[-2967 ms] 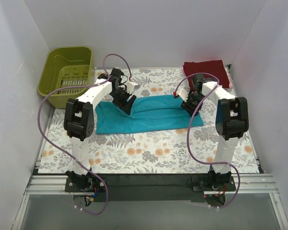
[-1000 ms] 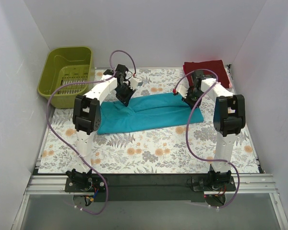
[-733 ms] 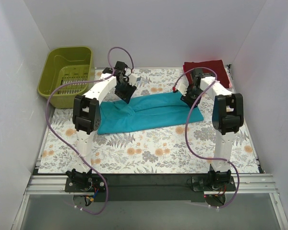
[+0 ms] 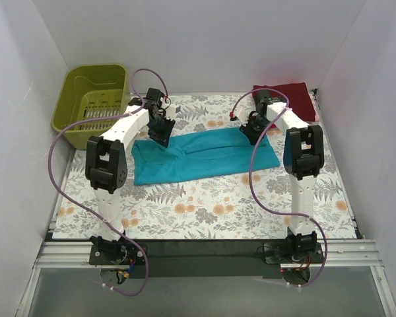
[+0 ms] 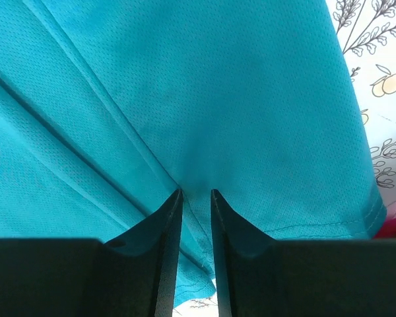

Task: Fold and stack the t-shirts
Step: Fold the tshirt

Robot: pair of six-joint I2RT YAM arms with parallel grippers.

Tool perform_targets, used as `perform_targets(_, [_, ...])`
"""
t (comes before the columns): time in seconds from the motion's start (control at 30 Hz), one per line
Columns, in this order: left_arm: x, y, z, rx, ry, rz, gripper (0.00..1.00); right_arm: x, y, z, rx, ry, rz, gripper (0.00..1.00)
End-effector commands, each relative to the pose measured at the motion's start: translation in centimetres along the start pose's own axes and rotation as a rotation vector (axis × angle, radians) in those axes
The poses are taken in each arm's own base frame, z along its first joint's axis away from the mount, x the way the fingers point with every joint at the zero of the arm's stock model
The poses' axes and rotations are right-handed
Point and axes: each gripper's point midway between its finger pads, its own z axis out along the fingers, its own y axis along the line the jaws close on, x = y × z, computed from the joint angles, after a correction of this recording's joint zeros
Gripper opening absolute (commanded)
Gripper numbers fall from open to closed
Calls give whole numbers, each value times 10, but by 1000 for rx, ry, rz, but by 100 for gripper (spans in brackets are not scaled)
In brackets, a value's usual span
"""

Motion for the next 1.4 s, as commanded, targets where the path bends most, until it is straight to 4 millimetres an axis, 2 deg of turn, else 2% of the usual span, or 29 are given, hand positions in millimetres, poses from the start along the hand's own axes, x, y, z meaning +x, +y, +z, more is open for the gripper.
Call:
perform_targets(0.0, [-21,2,21,-5,-22,-12,23,-5,-5,-2,18,-20,10,30])
perform_targets(0.03, [-26,2,31,-3,-19,-12,23,-4,-5,0,18,-16,11,31])
perform_targets(0.2, [-50,2,47,16,-51,-24,24,10,8,11,-15,21,14,31])
perform_targets(0.33, [-70,-10,53,50,-93,3,34,20,21,17,-41,50,7,31])
perform_targets(0.43, [-85,-13,38,49,-142,-4,40,27,30,18,-52,71,0,31])
perform_targets(0.57, [-96,-16,-10,8,-215,-5,44,37,43,15,-69,96,-2,29])
perform_targets(0.6, [-85,-17,-13,9,-193,-8,46,41,47,14,-79,103,-6,29])
perform_targets(0.63, [-82,-22,-35,5,-221,3,46,42,53,13,-87,108,-13,26])
perform_targets(0.67, [-75,-24,-41,2,-218,6,46,43,60,4,-89,103,-21,24])
perform_targets(0.7, [-67,-24,-45,-4,-209,4,46,38,61,-3,-81,79,-20,24])
perform_targets(0.73, [-45,-29,-50,-1,-176,0,46,27,64,-11,-86,29,-18,23])
perform_targets(0.8, [-21,-30,-50,-8,-130,-8,45,-5,58,-40,-43,-83,-15,23])
perform_targets(0.83, [3,-31,-41,0,-74,-26,44,-15,54,-50,-26,-114,-19,23])
perform_targets(0.87, [12,-34,-47,-1,-76,-31,42,-24,50,-58,-9,-141,-22,23])
perform_targets(0.9, [22,-35,-45,1,-59,-41,41,-35,42,-68,19,-169,-29,24])
perform_targets(0.93, [43,-38,-35,18,-8,-61,40,-39,39,-70,27,-175,-26,24])
perform_targets(1.0, [56,-41,-31,21,15,-88,36,-39,31,-62,36,-154,-27,24])
perform_targets(1.07, [68,-40,-23,13,48,-111,34,-29,26,-46,35,-103,-30,23])
perform_targets(1.2, [78,-32,-1,-14,109,-137,33,-19,12,-30,51,-45,-51,21])
perform_targets(1.37, [79,-19,19,-58,139,-146,30,4,22,-4,1,28,-52,16])
